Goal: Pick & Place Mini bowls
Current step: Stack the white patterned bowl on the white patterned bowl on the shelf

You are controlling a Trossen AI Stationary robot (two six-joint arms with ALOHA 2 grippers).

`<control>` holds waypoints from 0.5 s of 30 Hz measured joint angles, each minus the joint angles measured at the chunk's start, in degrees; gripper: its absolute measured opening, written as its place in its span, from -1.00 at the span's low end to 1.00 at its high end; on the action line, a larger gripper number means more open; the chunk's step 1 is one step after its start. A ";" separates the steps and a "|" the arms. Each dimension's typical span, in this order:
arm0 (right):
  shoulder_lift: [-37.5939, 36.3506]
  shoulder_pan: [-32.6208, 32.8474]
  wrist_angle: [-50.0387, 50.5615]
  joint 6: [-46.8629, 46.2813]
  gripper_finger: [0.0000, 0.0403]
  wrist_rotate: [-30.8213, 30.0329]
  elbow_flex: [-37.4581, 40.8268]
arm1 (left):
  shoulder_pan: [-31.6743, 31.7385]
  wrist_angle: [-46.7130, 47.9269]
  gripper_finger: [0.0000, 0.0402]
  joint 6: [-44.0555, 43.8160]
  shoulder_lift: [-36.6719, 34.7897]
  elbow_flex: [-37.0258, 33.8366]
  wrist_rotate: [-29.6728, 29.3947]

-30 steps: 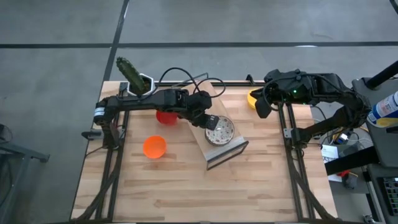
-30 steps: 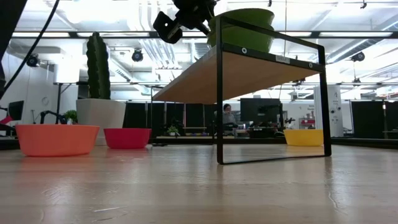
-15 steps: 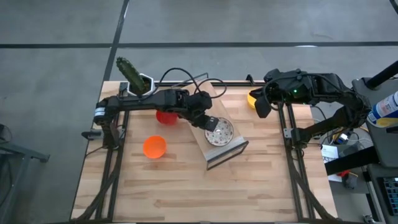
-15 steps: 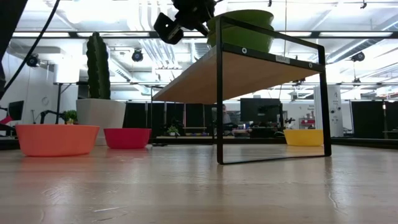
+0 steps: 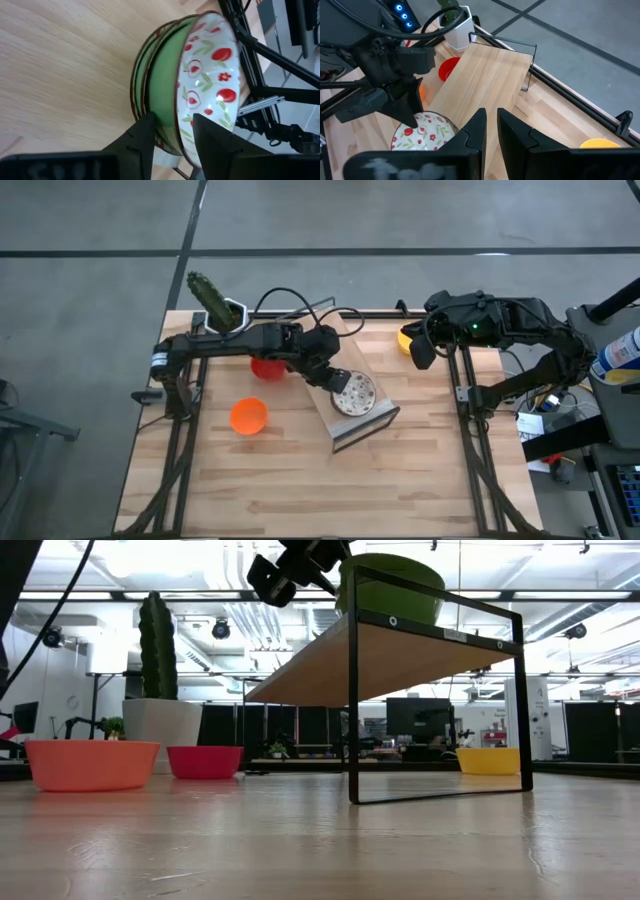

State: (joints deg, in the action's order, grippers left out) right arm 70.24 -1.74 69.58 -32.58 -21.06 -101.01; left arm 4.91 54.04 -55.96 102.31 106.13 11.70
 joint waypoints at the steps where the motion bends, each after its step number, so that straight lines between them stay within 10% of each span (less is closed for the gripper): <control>1: 0.00 0.00 0.00 0.00 -0.79 0.00 0.00 | 0.00 0.01 -0.38 -0.08 -0.09 0.00 -0.04; 15: 0.02 0.00 -0.04 -0.02 -0.79 0.03 0.00 | 0.37 2.28 -0.37 -1.39 -0.36 0.05 5.42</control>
State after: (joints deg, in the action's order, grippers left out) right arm 70.26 -1.74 69.54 -32.60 -21.03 -101.01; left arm 5.28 56.32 -57.35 101.95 106.18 17.13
